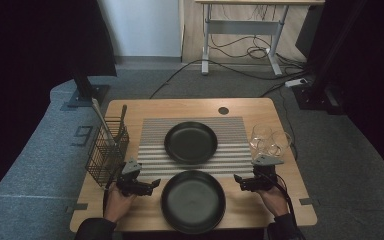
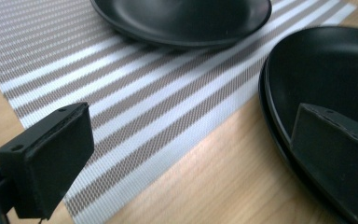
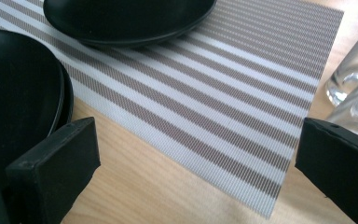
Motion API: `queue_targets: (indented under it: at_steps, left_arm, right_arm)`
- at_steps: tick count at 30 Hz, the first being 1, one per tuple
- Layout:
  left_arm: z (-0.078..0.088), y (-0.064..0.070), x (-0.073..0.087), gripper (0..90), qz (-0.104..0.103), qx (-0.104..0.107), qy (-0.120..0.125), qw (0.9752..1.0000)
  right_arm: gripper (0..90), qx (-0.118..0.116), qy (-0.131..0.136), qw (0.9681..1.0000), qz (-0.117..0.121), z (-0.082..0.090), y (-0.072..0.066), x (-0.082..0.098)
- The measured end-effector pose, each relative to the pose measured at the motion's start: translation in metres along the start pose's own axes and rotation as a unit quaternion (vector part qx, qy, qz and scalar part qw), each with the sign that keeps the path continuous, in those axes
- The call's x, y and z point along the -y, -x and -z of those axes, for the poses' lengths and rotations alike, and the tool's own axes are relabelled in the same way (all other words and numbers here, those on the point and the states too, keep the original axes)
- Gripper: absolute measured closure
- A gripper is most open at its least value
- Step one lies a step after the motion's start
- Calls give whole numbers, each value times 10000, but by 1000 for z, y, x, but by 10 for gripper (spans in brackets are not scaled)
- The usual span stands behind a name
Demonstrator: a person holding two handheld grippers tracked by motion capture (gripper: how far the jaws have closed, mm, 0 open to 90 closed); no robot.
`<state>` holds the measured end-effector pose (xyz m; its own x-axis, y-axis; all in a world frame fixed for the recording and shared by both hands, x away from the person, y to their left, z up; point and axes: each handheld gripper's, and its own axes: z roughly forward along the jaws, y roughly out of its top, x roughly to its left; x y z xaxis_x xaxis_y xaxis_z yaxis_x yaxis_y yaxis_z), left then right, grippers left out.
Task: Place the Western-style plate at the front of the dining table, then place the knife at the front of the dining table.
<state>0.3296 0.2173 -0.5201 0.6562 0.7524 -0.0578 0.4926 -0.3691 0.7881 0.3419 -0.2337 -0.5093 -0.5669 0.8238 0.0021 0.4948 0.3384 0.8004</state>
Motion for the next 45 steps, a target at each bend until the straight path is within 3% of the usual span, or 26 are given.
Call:
queue_targets:
  at_steps: [8,20,29,45]
  left_arm:
    - [-7,2,16,0,-52,-65,-296,9995]
    - [-15,2,24,0,-123,-78,-630,9979]
    - [-20,4,26,0,-215,-195,-885,9957]
    - [-21,5,26,0,-216,-202,-886,9956]
  right_arm:
    - [0,107,-324,9993,136,-9,-4,19]
    - [0,84,-709,9971,265,-24,-10,37]
    - [0,-97,-640,9978,108,-27,-8,41]
    - [0,-96,-641,9978,111,-27,-8,41]
